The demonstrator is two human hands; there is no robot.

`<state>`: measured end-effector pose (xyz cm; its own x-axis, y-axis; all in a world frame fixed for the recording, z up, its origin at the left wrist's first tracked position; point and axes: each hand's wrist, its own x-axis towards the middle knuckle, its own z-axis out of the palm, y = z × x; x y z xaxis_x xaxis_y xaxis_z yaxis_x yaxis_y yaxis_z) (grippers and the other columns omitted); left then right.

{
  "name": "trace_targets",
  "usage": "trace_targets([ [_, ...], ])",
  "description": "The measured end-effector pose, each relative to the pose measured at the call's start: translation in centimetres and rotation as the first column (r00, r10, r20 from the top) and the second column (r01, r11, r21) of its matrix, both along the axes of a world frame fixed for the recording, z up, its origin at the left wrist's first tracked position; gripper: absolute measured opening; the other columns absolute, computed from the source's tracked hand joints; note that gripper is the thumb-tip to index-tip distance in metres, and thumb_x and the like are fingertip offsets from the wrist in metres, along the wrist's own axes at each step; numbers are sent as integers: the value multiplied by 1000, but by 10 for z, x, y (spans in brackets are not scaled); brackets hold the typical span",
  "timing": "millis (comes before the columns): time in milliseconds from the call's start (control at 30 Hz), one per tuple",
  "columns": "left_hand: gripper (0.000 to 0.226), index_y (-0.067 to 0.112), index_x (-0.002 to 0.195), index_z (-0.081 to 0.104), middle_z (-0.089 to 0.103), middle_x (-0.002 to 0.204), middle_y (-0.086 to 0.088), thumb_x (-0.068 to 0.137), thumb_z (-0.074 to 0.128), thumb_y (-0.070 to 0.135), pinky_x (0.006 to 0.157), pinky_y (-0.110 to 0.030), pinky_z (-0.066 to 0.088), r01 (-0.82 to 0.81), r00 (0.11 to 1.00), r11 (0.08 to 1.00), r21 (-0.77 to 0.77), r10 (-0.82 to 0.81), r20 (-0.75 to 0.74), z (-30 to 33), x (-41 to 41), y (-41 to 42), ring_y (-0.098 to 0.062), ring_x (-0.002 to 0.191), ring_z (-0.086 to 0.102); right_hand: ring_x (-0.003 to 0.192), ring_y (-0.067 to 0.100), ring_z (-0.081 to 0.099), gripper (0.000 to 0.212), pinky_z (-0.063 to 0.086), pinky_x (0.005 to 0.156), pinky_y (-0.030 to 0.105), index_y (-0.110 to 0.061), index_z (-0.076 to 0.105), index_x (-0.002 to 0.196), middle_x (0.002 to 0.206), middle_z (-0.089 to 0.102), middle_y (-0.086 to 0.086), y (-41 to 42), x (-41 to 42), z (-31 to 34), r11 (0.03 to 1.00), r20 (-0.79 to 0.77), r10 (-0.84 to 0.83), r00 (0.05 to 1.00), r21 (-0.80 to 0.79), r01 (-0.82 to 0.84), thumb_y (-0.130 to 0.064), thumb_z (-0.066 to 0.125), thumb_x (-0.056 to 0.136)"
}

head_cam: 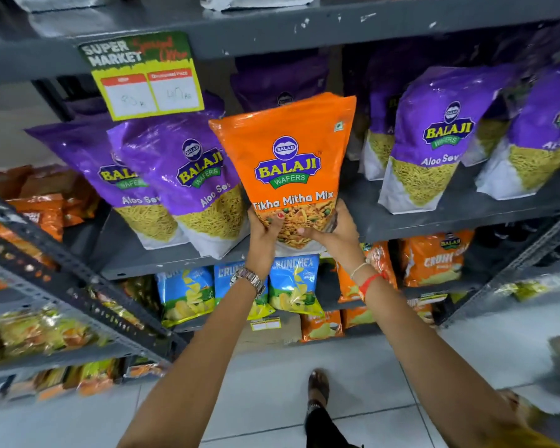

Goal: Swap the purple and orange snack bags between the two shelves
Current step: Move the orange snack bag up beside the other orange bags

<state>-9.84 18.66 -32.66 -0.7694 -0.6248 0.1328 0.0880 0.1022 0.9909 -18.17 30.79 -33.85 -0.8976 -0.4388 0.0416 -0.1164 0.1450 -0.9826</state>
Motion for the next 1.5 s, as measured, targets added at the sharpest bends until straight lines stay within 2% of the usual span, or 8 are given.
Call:
trace_targets([
  [200, 51, 25, 135, 24, 46, 134, 7, 90, 48, 27, 101, -23, 40, -44, 989, 997, -62, 35, -142, 44, 52, 17, 3, 119, 47, 116, 15, 62, 86, 53, 100, 50, -36, 52, 117, 122, 67, -2, 15, 50, 51, 996, -131, -29, 991, -92, 17, -60, 86, 42],
  [333, 39, 57, 112, 22, 40, 120, 32, 88, 44, 36, 93, -13, 37, -116, 971, 986, -116, 88, -222, 90, 84, 21, 25, 103, 45, 110, 8, 64, 83, 54, 99, 42, -34, 56, 117, 117, 69, -8, 10, 73, 97, 992, -213, 11, 977, -121, -38, -52, 91, 44],
  [567, 25, 35, 108, 39, 57, 109, 20, 86, 49, 40, 92, -28, 46, -230, 925, 939, -254, 130, -356, 194, 124, -7, 6, 100, 58, 77, -25, 58, 60, 44, 67, 0, -40, 59, 98, 86, 65, -28, -17, 98, 193, 969, -333, 54, 941, -211, -130, -39, 94, 48],
  [867, 36, 25, 119, 38, 55, 117, 6, 88, 49, 39, 89, -35, 48, -346, 912, 885, -312, 239, -334, 323, 131, -75, -15, 107, 56, 97, 18, 70, 84, 57, 91, 42, -26, 66, 104, 102, 76, -6, -96, 95, 314, 952, -414, 76, 907, -241, -190, -66, 85, 33],
  [1000, 45, 20, 127, 35, 54, 119, 3, 88, 47, 39, 74, -32, 46, -347, 920, 896, -277, 268, -288, 351, 122, -108, -16, 100, 56, 95, 20, 71, 95, 59, 88, 46, -27, 66, 97, 103, 76, -6, -143, 83, 340, 944, -395, 115, 911, -243, -225, -78, 80, 18],
  [1100, 48, 16, 128, 35, 54, 119, 1, 88, 48, 39, 63, -26, 42, -385, 914, 882, -273, 322, -247, 361, 113, -134, -16, 94, 55, 97, 22, 69, 70, 58, 90, 45, -25, 64, 93, 107, 75, -1, -166, 80, 351, 942, -379, 153, 913, -222, -250, -61, 89, 38],
  [1300, 47, 10, 125, 39, 54, 128, -9, 88, 49, 37, 83, -36, 45, -430, 901, 854, -292, 388, -194, 362, 99, -169, -26, 113, 54, 96, 22, 66, 62, 53, 84, 33, -19, 64, 105, 110, 72, 4, -199, 67, 352, 941, -351, 202, 915, -191, -281, -44, 90, 55],
  [1500, 49, 10, 125, 40, 55, 128, -10, 87, 52, 37, 89, -41, 49, -455, 889, 855, -250, 422, -177, 348, 94, -179, -26, 109, 58, 101, 25, 68, 59, 55, 94, 42, -21, 66, 103, 108, 74, 4, -216, 58, 340, 943, -348, 223, 911, -161, -292, -44, 90, 55],
])
